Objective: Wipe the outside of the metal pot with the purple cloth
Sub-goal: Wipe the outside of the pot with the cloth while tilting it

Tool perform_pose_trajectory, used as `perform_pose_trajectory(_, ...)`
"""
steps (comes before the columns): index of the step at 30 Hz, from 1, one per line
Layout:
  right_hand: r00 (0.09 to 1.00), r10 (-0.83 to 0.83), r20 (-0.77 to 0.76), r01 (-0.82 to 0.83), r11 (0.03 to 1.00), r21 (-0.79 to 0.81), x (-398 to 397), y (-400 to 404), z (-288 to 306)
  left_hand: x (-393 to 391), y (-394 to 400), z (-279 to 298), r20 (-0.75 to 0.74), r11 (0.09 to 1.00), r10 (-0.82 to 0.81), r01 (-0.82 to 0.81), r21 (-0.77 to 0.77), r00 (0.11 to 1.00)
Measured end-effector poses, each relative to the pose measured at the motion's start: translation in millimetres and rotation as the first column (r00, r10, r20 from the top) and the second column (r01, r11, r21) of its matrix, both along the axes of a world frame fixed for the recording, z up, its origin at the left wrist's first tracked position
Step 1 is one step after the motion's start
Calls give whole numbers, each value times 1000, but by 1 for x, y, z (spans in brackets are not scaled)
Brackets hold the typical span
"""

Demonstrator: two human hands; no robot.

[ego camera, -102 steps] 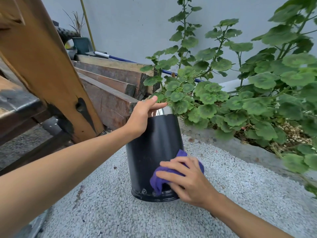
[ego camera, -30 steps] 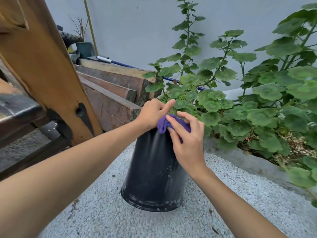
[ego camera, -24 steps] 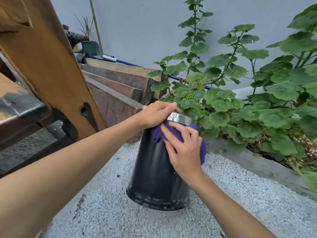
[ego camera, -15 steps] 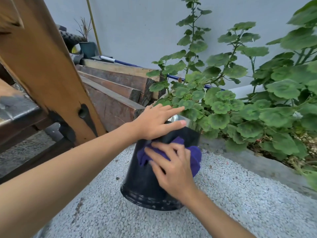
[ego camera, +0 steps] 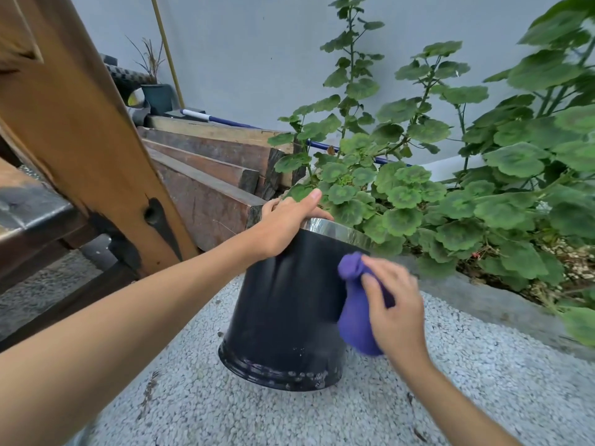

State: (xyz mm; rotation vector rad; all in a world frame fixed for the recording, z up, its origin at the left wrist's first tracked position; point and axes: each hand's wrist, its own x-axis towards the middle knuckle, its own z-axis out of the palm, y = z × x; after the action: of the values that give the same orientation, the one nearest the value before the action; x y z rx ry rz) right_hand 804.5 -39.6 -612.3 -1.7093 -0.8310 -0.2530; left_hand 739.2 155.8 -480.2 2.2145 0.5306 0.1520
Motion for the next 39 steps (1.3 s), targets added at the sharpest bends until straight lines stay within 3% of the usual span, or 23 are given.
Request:
perform_pose_trajectory(5,996,-89,18,88,996,22,45,34,46,0,1,-1,13,999,-9,10,-49,1000)
perform_pose_trajectory(10,999,-35,31,35,999,17,15,67,26,4,1,-10,107,990,3,12,-141,994)
perform_pose_trajectory(12,992,-31,123,29,999,19,-3,64,5,1,4,-13,159,989,-22,44,-138,987)
perform_pose_trajectory(16,957,144,250,-131,989,-67,-43,46,-41,3,10,-12,147,991,-18,37,-126,989)
perform_pose_trajectory(20,851,418,318,-358,904,-233,-52,22,-66,5,7,-12,118,998,-27,34,-59,993)
perform_pose_trajectory(25,802,533,269,-434,830,-350,-41,-3,-70,13,2,-16,42,978,-2,-7,209,999)
perform_pose_trajectory(27,863,464,202,-406,873,-271,-29,-12,-67,13,3,-20,41,954,6,-18,299,999)
perform_pose_trajectory(30,983,177,-47,-180,982,-55,1,-15,-51,16,5,-28,62,868,-19,-14,496,998)
perform_pose_trajectory(33,975,-23,-219,40,997,73,38,-4,-22,20,-2,-32,100,769,-74,-7,639,992)
perform_pose_trajectory(36,964,-75,-254,107,987,117,59,19,4,19,-10,-37,116,714,-109,-4,700,987)
perform_pose_trajectory(39,970,-35,-239,60,993,100,48,47,7,20,-8,-37,107,704,-124,12,710,986)
